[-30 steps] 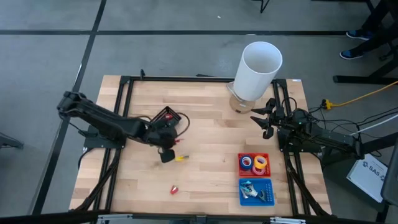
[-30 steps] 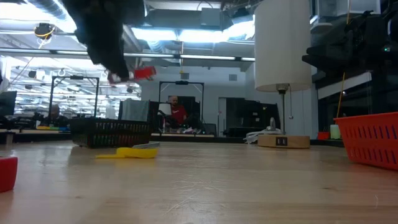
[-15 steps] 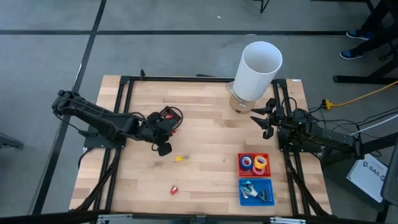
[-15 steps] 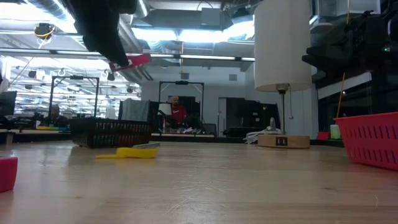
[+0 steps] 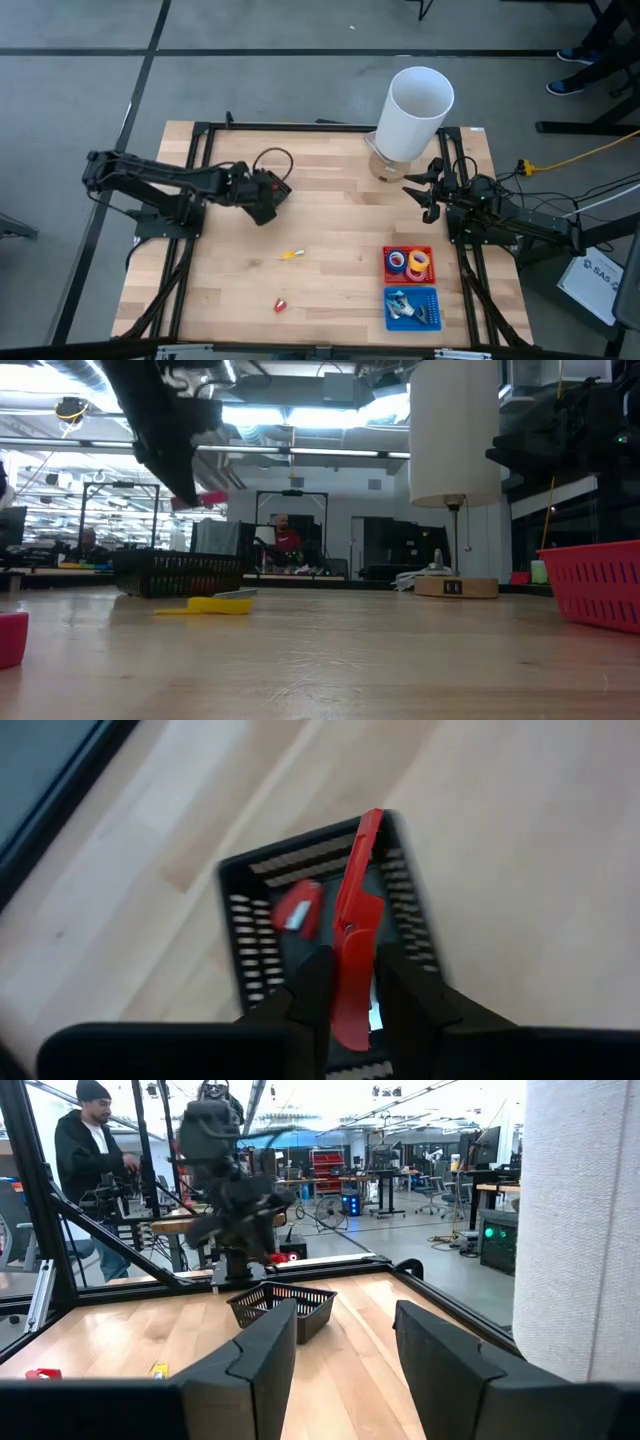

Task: Pick and place Stapler, Stapler remover, tape
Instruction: Put the red stapler into the black basket

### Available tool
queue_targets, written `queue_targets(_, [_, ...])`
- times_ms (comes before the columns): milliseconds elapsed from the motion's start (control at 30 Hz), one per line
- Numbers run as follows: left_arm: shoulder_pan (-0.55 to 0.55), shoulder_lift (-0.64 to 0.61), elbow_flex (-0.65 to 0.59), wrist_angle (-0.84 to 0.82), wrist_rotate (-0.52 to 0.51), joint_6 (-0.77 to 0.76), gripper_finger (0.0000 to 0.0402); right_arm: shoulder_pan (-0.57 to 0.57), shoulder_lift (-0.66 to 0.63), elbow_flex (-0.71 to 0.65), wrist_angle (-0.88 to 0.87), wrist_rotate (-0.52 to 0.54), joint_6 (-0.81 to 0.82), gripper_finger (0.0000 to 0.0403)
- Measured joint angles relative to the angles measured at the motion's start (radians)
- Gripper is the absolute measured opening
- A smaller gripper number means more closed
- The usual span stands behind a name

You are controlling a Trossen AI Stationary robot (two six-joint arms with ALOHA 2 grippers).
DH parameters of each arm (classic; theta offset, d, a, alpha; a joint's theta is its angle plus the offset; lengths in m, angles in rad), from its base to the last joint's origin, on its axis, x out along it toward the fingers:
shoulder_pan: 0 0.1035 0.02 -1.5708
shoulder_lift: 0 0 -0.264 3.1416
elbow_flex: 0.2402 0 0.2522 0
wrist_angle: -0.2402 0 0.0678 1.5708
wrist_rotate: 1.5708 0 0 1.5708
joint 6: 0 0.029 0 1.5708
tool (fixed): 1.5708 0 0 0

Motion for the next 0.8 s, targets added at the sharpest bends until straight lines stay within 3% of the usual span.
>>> queue_targets(200, [0.127, 0.0, -0.041, 0.014, 0.006, 0.049, 0.0061, 0.0, 0.0, 0.0, 0.0, 0.0, 0.0, 0.0171])
queue_targets(367, [0.206, 0.001, -0.092, 0.082, 0.105, 0.051, 0.0061, 0.0, 0.0, 0.0, 0.0, 0.0, 0.0, 0.0171])
queue_targets(533, [0.235, 0.001, -0.154, 0.189, 0.205, 0.049, 0.0061, 0.0, 0.0, 0.0, 0.0, 0.0, 0.0, 0.0171])
queue_targets(800, [0.264, 0.038, -0.217, 0.246, 0.195, 0.05, 0.0061, 0.0, 0.0, 0.0, 0.0, 0.0, 0.0, 0.0171])
